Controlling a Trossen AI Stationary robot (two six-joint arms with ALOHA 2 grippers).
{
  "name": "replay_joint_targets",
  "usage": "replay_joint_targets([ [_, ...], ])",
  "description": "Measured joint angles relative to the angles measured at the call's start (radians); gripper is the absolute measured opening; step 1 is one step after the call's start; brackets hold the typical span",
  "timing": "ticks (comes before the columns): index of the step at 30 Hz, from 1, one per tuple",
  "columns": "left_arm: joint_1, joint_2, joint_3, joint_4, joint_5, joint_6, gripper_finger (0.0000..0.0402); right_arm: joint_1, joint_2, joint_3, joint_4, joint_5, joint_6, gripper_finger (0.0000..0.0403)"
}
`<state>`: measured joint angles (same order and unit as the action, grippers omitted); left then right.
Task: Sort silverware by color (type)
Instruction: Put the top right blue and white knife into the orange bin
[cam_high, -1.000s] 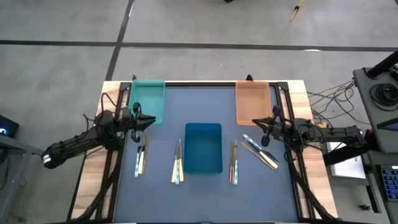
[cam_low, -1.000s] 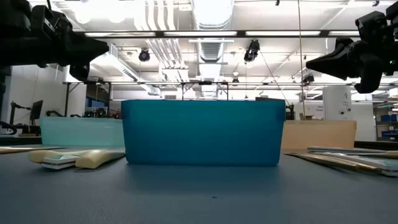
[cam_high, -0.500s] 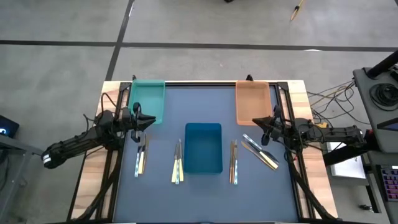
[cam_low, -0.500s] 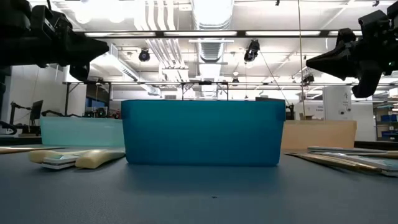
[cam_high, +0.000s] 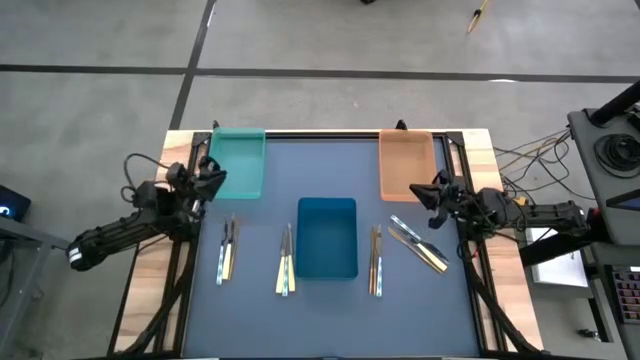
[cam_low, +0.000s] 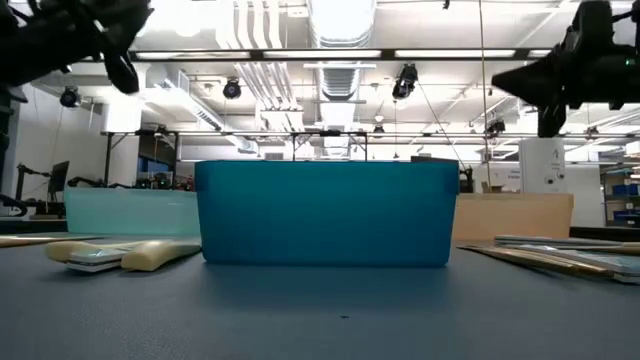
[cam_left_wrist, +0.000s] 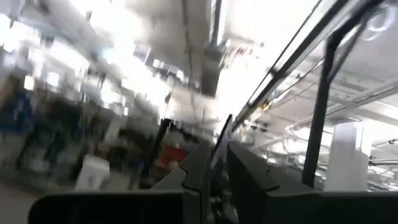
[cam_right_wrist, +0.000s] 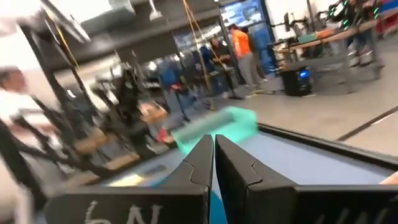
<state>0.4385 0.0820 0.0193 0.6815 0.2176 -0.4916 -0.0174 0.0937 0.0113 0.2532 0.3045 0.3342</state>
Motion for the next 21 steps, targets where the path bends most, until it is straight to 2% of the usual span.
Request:
replay_joint_targets([
  [6,0.000,-0.001,0.000,0.048,0.000,0.039,0.0037,0.000,0.001,0.000,0.100,-0.127,0.075,0.0009],
  [14,-0.001,0.002,0.000,0.042,0.001,-0.065,0.0037,0.008,0.029,0.000,0.147,-0.129,0.128,0.0009],
  [19,-0.016,0.041,0.000,0.040,0.002,-0.105,0.0037,0.027,0.106,0.003,0.251,-0.125,0.125,0.0009],
  [21,-0.031,0.064,0.000,0.060,0.001,-0.105,0.0037,0.027,0.152,0.027,0.243,-0.123,0.121,0.0009],
])
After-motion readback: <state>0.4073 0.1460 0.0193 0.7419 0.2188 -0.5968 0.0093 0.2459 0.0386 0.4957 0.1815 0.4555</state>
